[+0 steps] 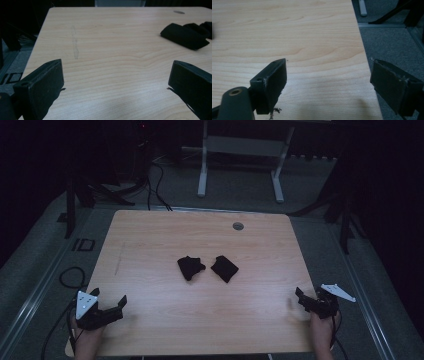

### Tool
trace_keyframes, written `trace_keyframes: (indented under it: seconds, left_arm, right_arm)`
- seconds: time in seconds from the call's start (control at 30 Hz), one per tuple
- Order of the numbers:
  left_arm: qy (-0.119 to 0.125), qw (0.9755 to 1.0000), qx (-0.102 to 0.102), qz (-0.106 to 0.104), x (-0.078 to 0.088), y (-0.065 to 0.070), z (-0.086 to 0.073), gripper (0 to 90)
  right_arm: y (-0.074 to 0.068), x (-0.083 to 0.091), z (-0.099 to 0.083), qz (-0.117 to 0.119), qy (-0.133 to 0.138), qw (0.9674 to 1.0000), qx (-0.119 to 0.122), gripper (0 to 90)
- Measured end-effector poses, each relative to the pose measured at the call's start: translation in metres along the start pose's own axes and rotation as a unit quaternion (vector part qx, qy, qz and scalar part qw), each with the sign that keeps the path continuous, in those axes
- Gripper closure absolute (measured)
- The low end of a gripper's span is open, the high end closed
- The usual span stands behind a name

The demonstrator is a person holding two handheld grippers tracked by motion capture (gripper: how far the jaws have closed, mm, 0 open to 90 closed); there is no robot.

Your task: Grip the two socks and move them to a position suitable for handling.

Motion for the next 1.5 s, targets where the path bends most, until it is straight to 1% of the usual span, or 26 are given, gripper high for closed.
trace_keyframes:
  seconds: [0.07, 0.13, 0.17, 0.2, 0.27, 0.37, 0.4, 0.47, 0.5, 0.53, 0.6, 0.63, 0.7, 0.8, 0.87, 0.9, 0.93, 0.97, 1.03, 1.1, 1.13, 1.2, 1.3, 1.4, 1.43, 1.5]
  left_arm:
    - [0.001, 1.0000, 0.004, -0.001, 0.001, 0.000, 0.000, 0.3]
    - [0.004, 1.0000, 0.008, -0.002, 0.002, -0.001, 0.001, 0.3]
    - [0.004, 1.0000, 0.008, -0.002, 0.002, -0.001, 0.001, 0.3]
    - [0.006, 0.9999, 0.011, -0.006, 0.001, -0.002, 0.001, 0.3]
    - [0.005, 0.9999, 0.007, -0.006, 0.000, -0.002, 0.001, 0.3]
    - [0.009, 0.9999, 0.005, -0.009, 0.000, -0.001, 0.002, 0.3]
    - [0.012, 0.9999, 0.006, -0.009, 0.000, 0.000, 0.003, 0.3]
    - [0.016, 0.9998, 0.009, -0.004, 0.000, 0.001, 0.004, 0.3]
    - [0.019, 0.9997, 0.010, -0.007, 0.001, 0.002, 0.004, 0.3]
    - [0.022, 0.9996, 0.011, -0.010, 0.001, 0.002, 0.005, 0.3]
    - [0.024, 0.9997, -0.001, -0.006, 0.001, 0.004, 0.005, 0.4]
    - [0.024, 0.9997, -0.005, -0.009, 0.000, 0.005, 0.005, 0.3]
    - [0.024, 0.9996, -0.006, -0.013, 0.000, 0.007, 0.005, 0.4]
    - [0.025, 0.9992, 0.011, -0.028, 0.001, 0.011, 0.006, 0.3]
    - [0.025, 0.9986, 0.020, -0.041, 0.001, 0.013, 0.007, 0.4]
    - [0.025, 0.9986, 0.020, -0.041, 0.001, 0.013, 0.007, 1.3]
    - [0.024, 0.9984, 0.018, -0.047, 0.000, 0.015, 0.007, 1.3]
    - [0.025, 0.9983, 0.016, -0.049, 0.000, 0.016, 0.007, 2.0]
    - [0.031, 0.9981, 0.013, -0.053, 0.001, 0.019, 0.008, 2.0]
    - [0.027, 0.9977, 0.017, -0.059, 0.001, 0.021, 0.009, 2.0]
    - [0.024, 0.9977, 0.017, -0.062, 0.001, 0.022, 0.008, 2.0]
    - [0.010, 0.9980, 0.015, -0.061, 0.000, 0.025, 0.008, 2.0]
    - [-0.010, 0.9970, 0.022, -0.074, 0.000, 0.029, 0.007, 1.9]
    - [-0.024, 0.9969, 0.012, -0.074, -0.002, 0.033, 0.006, 1.9]
    - [-0.027, 0.9968, 0.009, -0.074, -0.002, 0.034, 0.005, 1.9]
    - [-0.033, 0.9966, 0.006, -0.075, -0.002, 0.034, 0.005, 1.9]
  right_arm:
    - [0.000, -0.001, 0.000, -0.001, -0.002, 1.0000, 0.001, 13.7]
    - [0.000, -0.001, 0.000, -0.004, -0.011, 0.9999, -0.001, 13.8]
    - [0.000, -0.002, -0.001, -0.003, -0.012, 0.9999, 0.002, 13.8]
    - [-0.002, -0.001, -0.001, -0.005, -0.015, 0.9998, 0.012, 13.8]
    - [-0.004, -0.001, -0.002, -0.004, -0.018, 0.9996, 0.020, 13.7]
    - [-0.006, -0.001, -0.003, 0.005, -0.026, 0.9994, 0.023, 13.8]
    - [-0.006, -0.001, -0.003, 0.004, -0.028, 0.9992, 0.027, 13.8]
    - [-0.008, -0.001, -0.004, 0.007, -0.037, 0.9983, 0.044, 13.8]
    - [-0.010, -0.001, -0.004, 0.006, -0.040, 0.9977, 0.054, 13.8]
    - [-0.012, -0.001, -0.005, 0.011, -0.044, 0.9971, 0.062, 13.8]
    - [-0.016, -0.001, -0.005, 0.035, -0.048, 0.9960, 0.066, 13.5]
    - [-0.017, -0.001, -0.004, 0.045, -0.052, 0.9954, 0.066, 13.4]
    - [-0.021, -0.001, -0.002, 0.058, -0.052, 0.9943, 0.072, 12.9]
    - [-0.028, -0.004, 0.003, 0.073, -0.062, 0.9913, 0.090, 12.5]
    - [-0.034, -0.007, 0.007, 0.086, -0.070, 0.9891, 0.097, 12.6]
    - [-0.034, -0.007, 0.007, 0.086, -0.070, 0.9891, 0.097, 12.6]
    - [-0.037, -0.008, 0.008, 0.093, -0.075, 0.9878, 0.100, 12.9]
    - [-0.043, -0.010, 0.011, 0.106, -0.082, 0.9854, 0.105, 13.0]
    - [-0.050, -0.013, 0.014, 0.119, -0.092, 0.9824, 0.111, 13.0]
    - [-0.058, -0.017, 0.017, 0.130, -0.098, 0.9789, 0.123, 13.1]
    - [-0.062, -0.019, 0.019, 0.133, -0.103, 0.9772, 0.129, 13.0]
    - [-0.069, -0.023, 0.022, 0.143, -0.104, 0.9749, 0.136, 13.0]
    - [-0.081, -0.028, 0.029, 0.161, -0.103, 0.9711, 0.144, 13.0]
    - [-0.093, -0.033, 0.034, 0.167, -0.105, 0.9670, 0.161, 13.0]
    - [-0.096, -0.035, 0.036, 0.171, -0.107, 0.9657, 0.164, 13.0]
    - [-0.103, -0.039, 0.037, 0.173, -0.116, 0.9621, 0.176, 13.1]
Point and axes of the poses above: each handheld gripper's, and its own axes: x roughly backward along the jaws, z roughly out of its top, y roughly to its right, the point moved 5 cm from there along -x, roughly forward along the jaws, and after that the axes turned 2 degrees about z, right-handed, at the moved point
